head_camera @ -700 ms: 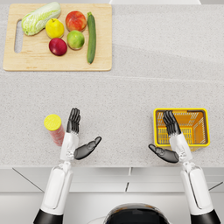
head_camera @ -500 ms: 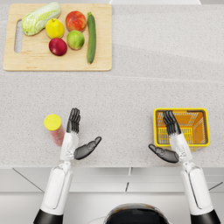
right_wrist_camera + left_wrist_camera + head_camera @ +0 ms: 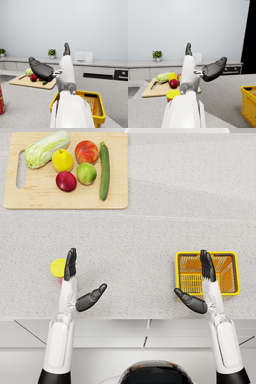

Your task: Pick up the red potato chip and place it into the yellow basket

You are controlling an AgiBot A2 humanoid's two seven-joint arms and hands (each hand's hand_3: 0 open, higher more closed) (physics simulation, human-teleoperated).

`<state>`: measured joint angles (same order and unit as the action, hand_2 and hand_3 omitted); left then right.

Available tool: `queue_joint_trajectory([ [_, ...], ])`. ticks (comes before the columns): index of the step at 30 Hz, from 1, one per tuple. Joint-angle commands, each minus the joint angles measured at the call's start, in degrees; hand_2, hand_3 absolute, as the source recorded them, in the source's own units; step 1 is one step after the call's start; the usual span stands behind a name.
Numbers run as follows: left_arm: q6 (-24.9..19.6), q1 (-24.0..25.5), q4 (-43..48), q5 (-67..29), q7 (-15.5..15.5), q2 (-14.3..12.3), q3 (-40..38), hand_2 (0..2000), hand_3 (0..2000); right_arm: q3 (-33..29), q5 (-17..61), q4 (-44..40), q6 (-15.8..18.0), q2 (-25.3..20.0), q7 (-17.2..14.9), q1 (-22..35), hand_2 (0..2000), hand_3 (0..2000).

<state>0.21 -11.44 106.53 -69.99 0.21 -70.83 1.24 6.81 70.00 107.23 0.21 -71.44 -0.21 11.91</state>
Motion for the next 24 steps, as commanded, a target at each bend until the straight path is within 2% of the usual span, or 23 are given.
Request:
queue_joint_trajectory([
  [1,-0.06,0.43,0.23,-2.56,-0.06,-0.22,-8.71,0,0,-5.18,2.56,2.39,-0.06,0.04,0.06,-0.73,0,0],
  [6,-0.18,1.11,-2.79,-11.79,-0.18,-0.75,-13.97,0,0,-9.06,11.8,0.41,-0.18,-0.53,0.18,0.04,0,0],
  [13,-0.2,2.33,-17.99,-13.94,-0.2,-1.54,-11.2,0,0,-3.45,13.95,1.71,-0.2,-1.06,0.2,-1.26,0,0],
  [16,-0.21,0.15,-28.73,-14.09,-0.21,-1.51,-9.95,0,0,-0.83,14.1,1.39,-0.2,-1.33,0.21,-1.53,0,0],
  [22,-0.21,-4.83,-42.28,-14.16,-0.21,-2.47,-6.2,0,0,2.41,14.17,-0.06,-0.2,-2.51,0.21,-0.67,0,0],
  [24,-0.21,-5.61,-43.75,-14.16,-0.21,-2.86,-4.12,0,0,2.89,14.18,-0.3,-0.2,-2.93,0.21,-0.33,0,0],
])
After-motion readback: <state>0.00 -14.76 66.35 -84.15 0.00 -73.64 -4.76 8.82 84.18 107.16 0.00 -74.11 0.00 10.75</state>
